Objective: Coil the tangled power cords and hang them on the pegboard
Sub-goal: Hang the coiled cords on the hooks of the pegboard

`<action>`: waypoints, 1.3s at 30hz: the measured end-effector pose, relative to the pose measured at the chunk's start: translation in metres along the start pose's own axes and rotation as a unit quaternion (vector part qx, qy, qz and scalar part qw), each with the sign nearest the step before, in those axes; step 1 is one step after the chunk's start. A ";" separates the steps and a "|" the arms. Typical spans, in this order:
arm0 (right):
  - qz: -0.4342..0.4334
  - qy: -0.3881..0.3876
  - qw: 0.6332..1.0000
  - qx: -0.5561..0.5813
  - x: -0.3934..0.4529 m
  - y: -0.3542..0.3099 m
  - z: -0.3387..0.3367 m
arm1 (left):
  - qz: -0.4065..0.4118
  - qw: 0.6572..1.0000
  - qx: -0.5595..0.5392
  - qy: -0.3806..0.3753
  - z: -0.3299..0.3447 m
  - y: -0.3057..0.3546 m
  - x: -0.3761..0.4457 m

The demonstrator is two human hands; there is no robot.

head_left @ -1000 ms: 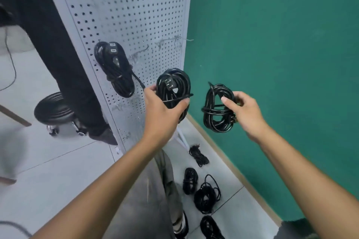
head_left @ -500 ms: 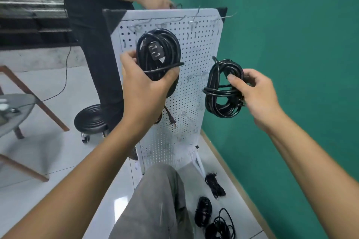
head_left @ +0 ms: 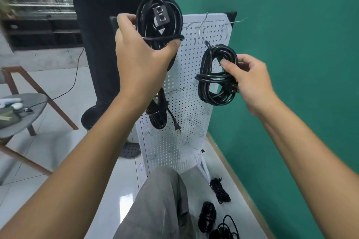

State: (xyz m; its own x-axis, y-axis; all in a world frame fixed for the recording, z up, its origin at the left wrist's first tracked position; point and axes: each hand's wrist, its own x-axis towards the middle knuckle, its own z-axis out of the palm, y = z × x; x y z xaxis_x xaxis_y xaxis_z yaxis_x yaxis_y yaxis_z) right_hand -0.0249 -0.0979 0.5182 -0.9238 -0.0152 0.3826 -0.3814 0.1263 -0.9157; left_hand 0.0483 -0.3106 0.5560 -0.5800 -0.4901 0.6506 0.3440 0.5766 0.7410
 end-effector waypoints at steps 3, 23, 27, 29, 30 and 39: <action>0.008 -0.009 1.000 0.008 0.001 0.003 0.003 | -0.012 1.000 0.011 0.012 0.004 -0.005 0.002; 0.022 -0.027 0.999 0.000 0.012 0.011 0.017 | 0.009 0.996 0.088 0.015 0.024 -0.015 0.038; 0.026 -0.033 0.999 0.002 0.013 0.013 0.020 | 0.017 0.993 0.116 0.001 0.029 -0.018 0.039; 0.025 -0.034 0.999 0.002 0.014 0.013 0.021 | 0.010 0.993 0.121 0.010 0.029 -0.024 0.041; 0.024 -0.035 0.999 0.001 0.015 0.014 0.021 | 0.007 0.992 0.124 0.015 0.028 -0.027 0.042; 0.019 -0.024 1.000 0.005 0.019 0.008 0.024 | 0.010 0.987 0.162 0.014 0.028 -0.050 0.036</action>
State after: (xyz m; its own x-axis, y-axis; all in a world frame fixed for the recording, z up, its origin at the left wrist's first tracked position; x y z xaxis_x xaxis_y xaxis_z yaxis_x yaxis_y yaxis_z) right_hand -0.0465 -0.1209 0.5149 -0.9378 -0.0578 0.3422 -0.3468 0.1182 -0.9304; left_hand -0.0102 -0.3391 0.5380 -0.5541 -0.4921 0.6715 0.0977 0.7626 0.6395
